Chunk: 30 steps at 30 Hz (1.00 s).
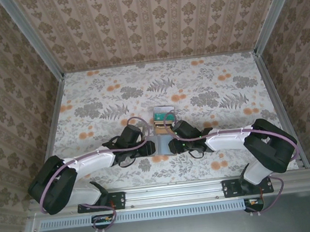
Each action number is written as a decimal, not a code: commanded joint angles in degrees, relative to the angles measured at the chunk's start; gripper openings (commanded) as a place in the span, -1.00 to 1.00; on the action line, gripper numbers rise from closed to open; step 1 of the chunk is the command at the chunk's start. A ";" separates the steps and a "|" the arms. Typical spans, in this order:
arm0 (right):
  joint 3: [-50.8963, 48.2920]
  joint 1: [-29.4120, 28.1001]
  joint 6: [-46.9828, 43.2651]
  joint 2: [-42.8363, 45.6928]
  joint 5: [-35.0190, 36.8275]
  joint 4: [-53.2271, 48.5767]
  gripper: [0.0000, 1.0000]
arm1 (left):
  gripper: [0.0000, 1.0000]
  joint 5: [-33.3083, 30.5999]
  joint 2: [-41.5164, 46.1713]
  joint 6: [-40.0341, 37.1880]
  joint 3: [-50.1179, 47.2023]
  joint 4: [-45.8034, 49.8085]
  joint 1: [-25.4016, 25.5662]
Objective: Take the credit cards out of the card holder
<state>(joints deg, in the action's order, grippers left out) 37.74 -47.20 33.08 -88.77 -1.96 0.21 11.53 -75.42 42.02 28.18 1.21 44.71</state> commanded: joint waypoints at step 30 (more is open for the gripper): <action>-0.36 -0.52 1.11 -1.43 0.19 0.04 -0.28 | -0.11 0.53 0.62 0.35 0.56 2.20 -3.05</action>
<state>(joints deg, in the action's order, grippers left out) 37.74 -47.31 33.28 -89.17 -1.96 1.13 12.01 -73.95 42.02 28.56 2.76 41.89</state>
